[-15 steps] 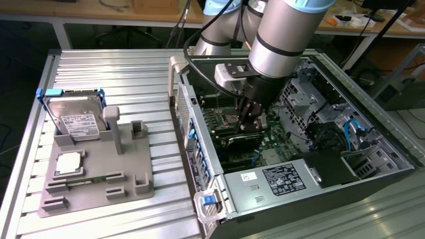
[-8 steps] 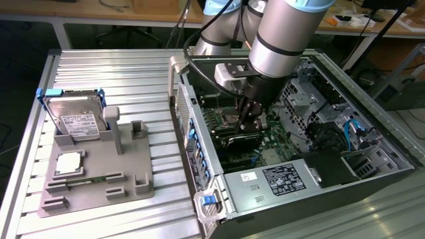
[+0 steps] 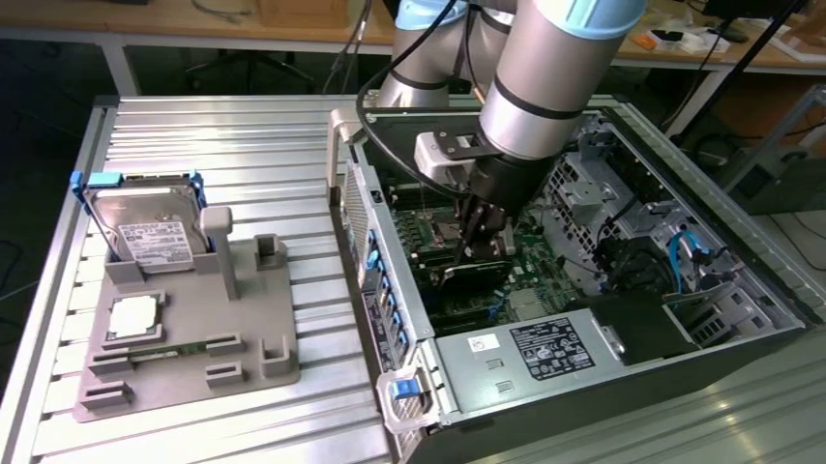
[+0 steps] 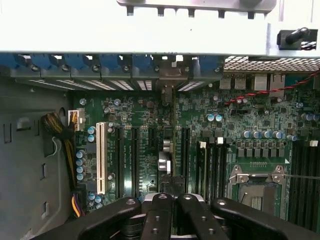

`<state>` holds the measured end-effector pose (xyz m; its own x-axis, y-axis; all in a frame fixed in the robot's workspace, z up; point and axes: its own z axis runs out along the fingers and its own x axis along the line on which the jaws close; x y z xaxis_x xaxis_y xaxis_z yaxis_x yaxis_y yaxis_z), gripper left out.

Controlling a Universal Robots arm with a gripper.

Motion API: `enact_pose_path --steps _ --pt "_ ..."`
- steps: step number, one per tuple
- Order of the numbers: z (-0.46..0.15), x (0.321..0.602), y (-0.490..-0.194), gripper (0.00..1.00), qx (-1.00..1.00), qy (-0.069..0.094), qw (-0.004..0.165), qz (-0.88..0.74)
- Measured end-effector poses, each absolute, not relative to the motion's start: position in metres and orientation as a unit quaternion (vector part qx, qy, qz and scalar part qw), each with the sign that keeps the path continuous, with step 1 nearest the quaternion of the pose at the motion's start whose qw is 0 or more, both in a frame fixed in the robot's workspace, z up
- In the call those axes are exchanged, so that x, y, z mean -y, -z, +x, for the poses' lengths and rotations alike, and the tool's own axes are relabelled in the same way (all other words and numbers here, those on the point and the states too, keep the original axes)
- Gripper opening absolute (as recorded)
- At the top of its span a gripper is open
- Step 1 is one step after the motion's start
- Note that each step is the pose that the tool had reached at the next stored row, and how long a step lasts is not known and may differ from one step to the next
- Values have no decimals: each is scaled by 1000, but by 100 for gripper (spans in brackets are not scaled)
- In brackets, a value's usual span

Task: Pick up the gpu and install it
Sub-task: 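Press down on the gpu until it lock into place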

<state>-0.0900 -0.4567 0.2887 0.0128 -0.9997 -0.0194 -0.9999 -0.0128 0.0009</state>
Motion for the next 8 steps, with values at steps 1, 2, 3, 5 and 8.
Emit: enact_pose_path --steps 1,2,3,5,8 --pt "-90 457 -289 11 -703 -7 7 -712" --pt "-90 457 -282 11 -703 -7 7 -712" --pt "-90 457 -279 11 -703 -7 7 -712" --pt "-90 457 -276 11 -703 -7 7 -712" --pt "-90 456 -271 11 -703 -7 8 -712"
